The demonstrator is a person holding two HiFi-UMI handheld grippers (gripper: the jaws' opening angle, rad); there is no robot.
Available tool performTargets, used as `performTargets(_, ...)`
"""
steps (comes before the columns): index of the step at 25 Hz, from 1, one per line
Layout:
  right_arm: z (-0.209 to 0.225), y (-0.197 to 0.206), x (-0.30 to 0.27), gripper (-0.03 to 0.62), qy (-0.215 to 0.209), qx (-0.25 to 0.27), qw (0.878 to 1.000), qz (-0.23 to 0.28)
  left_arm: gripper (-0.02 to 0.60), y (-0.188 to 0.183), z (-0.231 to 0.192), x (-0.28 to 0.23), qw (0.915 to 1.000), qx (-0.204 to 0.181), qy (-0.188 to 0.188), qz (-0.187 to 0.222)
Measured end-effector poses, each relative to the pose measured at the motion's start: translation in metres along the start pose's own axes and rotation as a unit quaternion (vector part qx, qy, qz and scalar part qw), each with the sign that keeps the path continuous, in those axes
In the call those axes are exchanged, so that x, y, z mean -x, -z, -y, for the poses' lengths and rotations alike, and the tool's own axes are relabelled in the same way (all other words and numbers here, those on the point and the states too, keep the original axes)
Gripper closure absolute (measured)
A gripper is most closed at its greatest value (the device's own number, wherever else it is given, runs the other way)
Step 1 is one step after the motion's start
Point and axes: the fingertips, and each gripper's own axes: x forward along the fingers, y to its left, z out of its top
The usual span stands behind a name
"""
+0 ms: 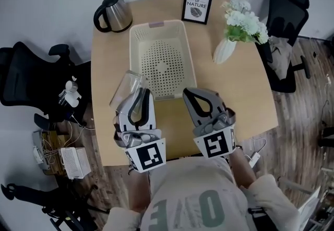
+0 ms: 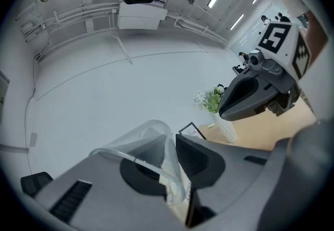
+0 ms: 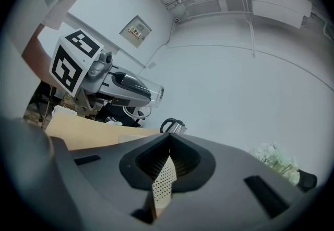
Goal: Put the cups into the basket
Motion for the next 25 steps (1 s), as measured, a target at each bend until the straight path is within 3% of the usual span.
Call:
performTargets(6,0.007,0.003,-0.009,0.595,-0.011,-0.009,1.0,0.011,0.514,0.006,-0.007,-0.025,0.9995,-0.015,0.003,-0.027)
performTargets(12,0.019,0.007,-0.019,0.596,-0.007,-0.013,1.0,0.014,0.514,0.03,-0.005,-0.067,0.9943,-0.035,0.05,-0.087)
performTargets(20,0.032,0.027,-0.028,0.595,-0.007,-0.029,1.0,0.002,0.512,0.079,0.029,-0.121,0.9623,-0.073,0.159,-0.208)
performTargets(25,0.034,0.049,-0.03,0.597,-0.005,-0.037,0.999,-0.02,0.512,0.108,0.054,-0.149,0.9368,-0.116,0.218,-0.247)
